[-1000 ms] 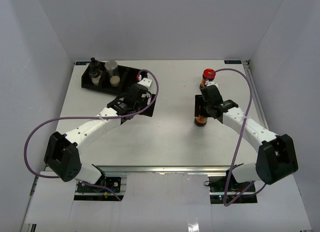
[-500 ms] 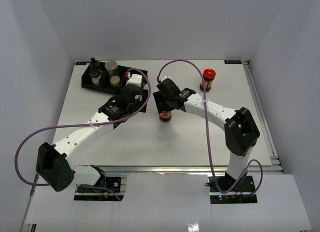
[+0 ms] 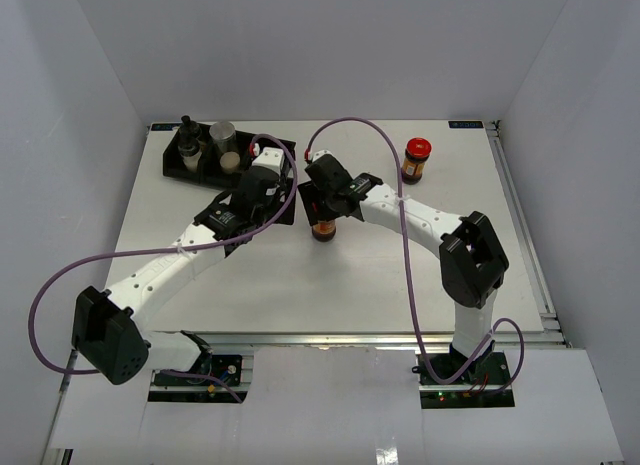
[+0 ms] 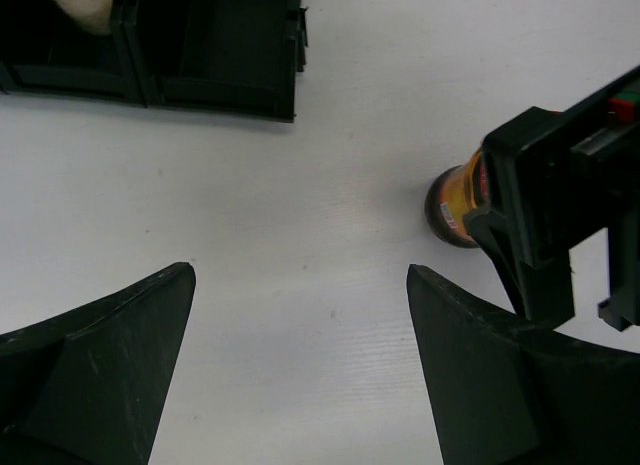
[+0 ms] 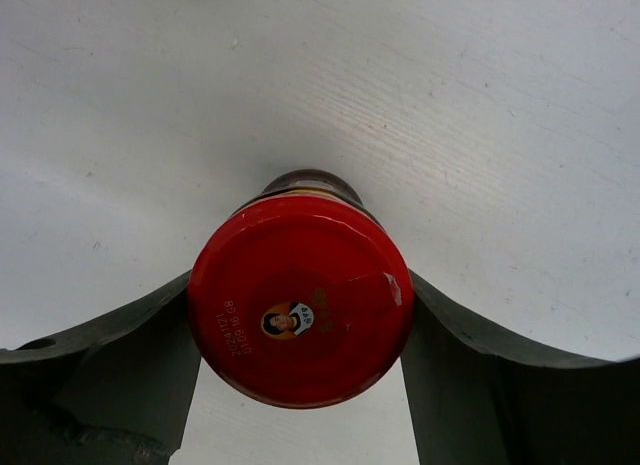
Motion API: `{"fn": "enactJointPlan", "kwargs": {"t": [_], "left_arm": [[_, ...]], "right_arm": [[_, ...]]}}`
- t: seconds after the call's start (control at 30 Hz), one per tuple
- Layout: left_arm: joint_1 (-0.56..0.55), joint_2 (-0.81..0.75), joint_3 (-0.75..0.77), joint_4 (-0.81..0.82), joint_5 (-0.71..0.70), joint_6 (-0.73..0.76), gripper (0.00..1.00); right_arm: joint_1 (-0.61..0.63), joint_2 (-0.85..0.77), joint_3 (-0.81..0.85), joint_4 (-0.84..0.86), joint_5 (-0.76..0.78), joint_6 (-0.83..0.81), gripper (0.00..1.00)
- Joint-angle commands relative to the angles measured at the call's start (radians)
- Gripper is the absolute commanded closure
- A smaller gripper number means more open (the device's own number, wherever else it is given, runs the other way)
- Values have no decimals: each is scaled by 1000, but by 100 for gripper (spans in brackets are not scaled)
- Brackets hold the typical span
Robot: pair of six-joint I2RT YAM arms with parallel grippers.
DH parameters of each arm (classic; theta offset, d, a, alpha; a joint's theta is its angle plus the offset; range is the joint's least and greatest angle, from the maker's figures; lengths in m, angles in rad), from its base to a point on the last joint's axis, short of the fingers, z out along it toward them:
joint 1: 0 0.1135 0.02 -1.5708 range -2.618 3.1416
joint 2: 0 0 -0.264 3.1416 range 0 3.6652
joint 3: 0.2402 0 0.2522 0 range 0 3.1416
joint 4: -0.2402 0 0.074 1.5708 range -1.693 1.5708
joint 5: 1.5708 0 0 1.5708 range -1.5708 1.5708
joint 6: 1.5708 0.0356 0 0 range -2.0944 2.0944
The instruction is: Organize the condiment bottles
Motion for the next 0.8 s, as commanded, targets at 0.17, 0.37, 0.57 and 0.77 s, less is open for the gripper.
{"fn": "enactJointPlan", "kwargs": {"t": [0.17, 0.37, 0.57, 0.77], "left_arm": [[2, -96, 35, 42, 178, -26, 2], [2, -127, 58, 35, 251, 9, 2], [-1, -35, 152, -29, 393, 45, 2], [-29, 129, 237, -69, 380, 56, 2]], "right_arm": [[-2, -10, 185, -4, -2, -76, 8], [-13, -16, 256, -42, 40, -81, 5], [-110, -95, 264, -84, 85, -63, 5], [-268, -236, 113, -35, 58, -62, 4]]}}
